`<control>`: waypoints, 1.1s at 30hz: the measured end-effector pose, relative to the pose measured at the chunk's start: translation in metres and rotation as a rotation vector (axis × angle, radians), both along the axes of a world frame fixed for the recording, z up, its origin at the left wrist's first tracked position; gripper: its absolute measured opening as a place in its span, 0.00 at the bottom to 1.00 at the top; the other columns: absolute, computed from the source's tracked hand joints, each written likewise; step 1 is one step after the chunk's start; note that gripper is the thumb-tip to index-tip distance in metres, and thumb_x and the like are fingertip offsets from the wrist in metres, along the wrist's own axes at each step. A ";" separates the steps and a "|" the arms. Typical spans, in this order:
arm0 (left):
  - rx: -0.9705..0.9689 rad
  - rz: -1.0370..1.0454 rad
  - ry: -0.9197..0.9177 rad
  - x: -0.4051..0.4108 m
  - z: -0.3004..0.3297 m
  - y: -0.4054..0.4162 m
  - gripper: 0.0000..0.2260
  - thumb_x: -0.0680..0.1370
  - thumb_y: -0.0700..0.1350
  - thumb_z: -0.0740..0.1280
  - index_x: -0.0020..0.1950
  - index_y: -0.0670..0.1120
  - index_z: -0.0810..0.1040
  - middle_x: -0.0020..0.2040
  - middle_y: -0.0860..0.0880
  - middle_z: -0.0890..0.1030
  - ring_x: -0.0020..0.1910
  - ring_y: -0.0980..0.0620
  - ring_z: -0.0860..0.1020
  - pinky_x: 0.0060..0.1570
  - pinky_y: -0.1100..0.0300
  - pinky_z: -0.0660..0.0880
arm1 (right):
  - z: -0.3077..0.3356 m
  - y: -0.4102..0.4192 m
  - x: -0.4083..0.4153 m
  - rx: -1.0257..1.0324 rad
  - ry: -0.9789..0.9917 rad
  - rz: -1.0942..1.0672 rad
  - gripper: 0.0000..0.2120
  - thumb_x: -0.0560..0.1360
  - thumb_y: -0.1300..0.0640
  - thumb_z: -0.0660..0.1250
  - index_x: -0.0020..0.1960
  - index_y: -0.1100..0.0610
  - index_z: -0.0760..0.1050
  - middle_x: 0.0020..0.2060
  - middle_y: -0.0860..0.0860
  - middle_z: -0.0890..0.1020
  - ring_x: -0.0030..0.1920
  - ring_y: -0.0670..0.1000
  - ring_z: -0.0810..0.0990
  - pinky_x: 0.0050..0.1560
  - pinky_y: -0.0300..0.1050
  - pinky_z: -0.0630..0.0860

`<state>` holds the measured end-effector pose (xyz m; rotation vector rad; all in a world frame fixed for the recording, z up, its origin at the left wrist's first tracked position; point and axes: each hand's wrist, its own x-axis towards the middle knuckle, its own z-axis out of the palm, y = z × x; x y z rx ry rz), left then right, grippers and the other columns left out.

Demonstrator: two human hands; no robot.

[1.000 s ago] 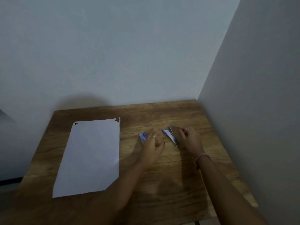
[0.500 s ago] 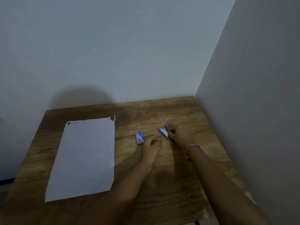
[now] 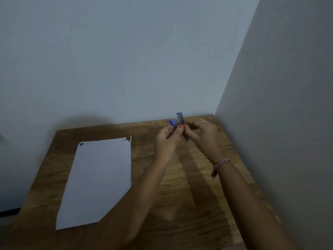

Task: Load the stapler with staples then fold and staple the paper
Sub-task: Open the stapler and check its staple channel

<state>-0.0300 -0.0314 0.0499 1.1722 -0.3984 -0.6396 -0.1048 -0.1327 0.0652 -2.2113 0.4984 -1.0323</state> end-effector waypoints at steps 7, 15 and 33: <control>-0.279 0.094 0.134 0.009 0.043 0.015 0.06 0.80 0.40 0.64 0.54 0.45 0.79 0.54 0.48 0.83 0.57 0.53 0.80 0.57 0.61 0.77 | 0.036 0.022 0.013 0.548 -0.369 -0.147 0.04 0.72 0.61 0.71 0.47 0.56 0.78 0.35 0.49 0.83 0.37 0.46 0.83 0.36 0.42 0.81; -0.585 0.146 0.397 0.035 0.059 0.030 0.07 0.81 0.38 0.60 0.55 0.43 0.77 0.53 0.47 0.83 0.52 0.53 0.83 0.55 0.59 0.78 | 0.044 0.037 0.016 1.448 -0.509 0.249 0.12 0.73 0.71 0.66 0.54 0.64 0.71 0.38 0.57 0.84 0.41 0.53 0.86 0.40 0.41 0.82; -0.355 -0.010 0.070 0.034 0.065 0.053 0.08 0.80 0.40 0.64 0.57 0.46 0.80 0.52 0.49 0.85 0.56 0.52 0.81 0.56 0.61 0.77 | 0.097 0.052 0.039 0.241 0.042 0.232 0.09 0.75 0.53 0.69 0.54 0.51 0.82 0.46 0.48 0.85 0.45 0.47 0.83 0.48 0.40 0.79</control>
